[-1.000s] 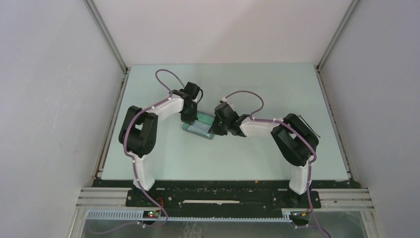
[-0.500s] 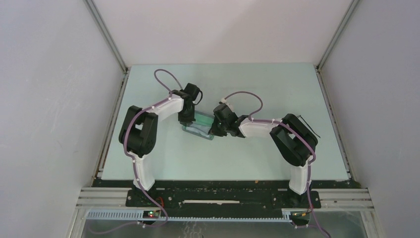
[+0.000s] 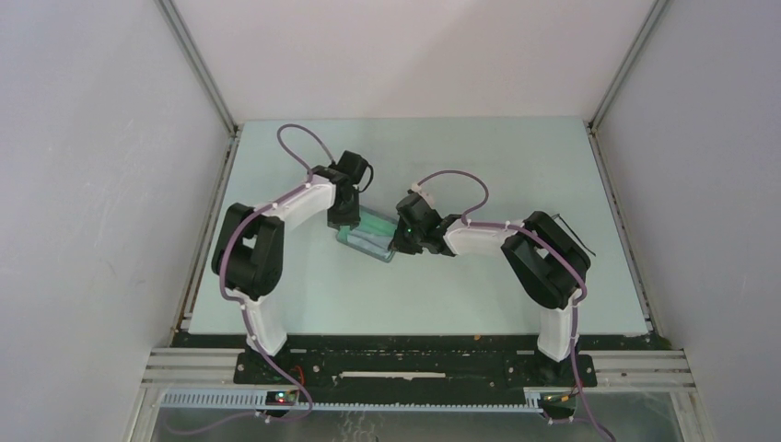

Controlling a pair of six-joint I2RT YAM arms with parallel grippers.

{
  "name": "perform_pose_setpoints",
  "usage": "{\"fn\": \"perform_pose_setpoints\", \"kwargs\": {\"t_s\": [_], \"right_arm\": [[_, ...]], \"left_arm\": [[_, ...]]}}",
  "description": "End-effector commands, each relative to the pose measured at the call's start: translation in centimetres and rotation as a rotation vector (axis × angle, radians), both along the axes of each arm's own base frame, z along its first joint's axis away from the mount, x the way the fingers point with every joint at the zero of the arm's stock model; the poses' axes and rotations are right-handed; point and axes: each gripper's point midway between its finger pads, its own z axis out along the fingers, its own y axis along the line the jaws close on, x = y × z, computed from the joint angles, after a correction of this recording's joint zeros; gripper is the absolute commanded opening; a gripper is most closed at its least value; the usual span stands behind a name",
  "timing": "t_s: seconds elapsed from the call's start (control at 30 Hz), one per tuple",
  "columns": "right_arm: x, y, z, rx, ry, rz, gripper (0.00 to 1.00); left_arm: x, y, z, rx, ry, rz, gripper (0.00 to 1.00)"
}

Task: Organize the sunglasses
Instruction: Place the glasses cleaning cloth in the sunglasses case.

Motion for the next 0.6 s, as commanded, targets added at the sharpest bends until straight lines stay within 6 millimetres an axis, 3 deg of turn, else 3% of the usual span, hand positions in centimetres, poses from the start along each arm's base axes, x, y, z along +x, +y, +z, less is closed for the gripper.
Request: {"fn": "perform_pose_setpoints", "kwargs": {"t_s": [0.0, 0.3, 0.57], "right_arm": [[0.3, 0.9, 0.6, 0.01, -0.024, 0.01, 0.0], [0.3, 1.1, 0.7, 0.016, -0.029, 0.018, 0.0], [0.1, 0.9, 0.6, 0.006, -0.027, 0.025, 0.0]], "left_arm": [[-0.4, 0.2, 1.6, -0.035, -0.045, 0.027, 0.39], [-0.2, -1.8, 0.3, -0.164, -0.033, 0.104, 0.34], [1.8, -1.4, -0.6, -0.17, -0.094, 0.168, 0.3]]}}
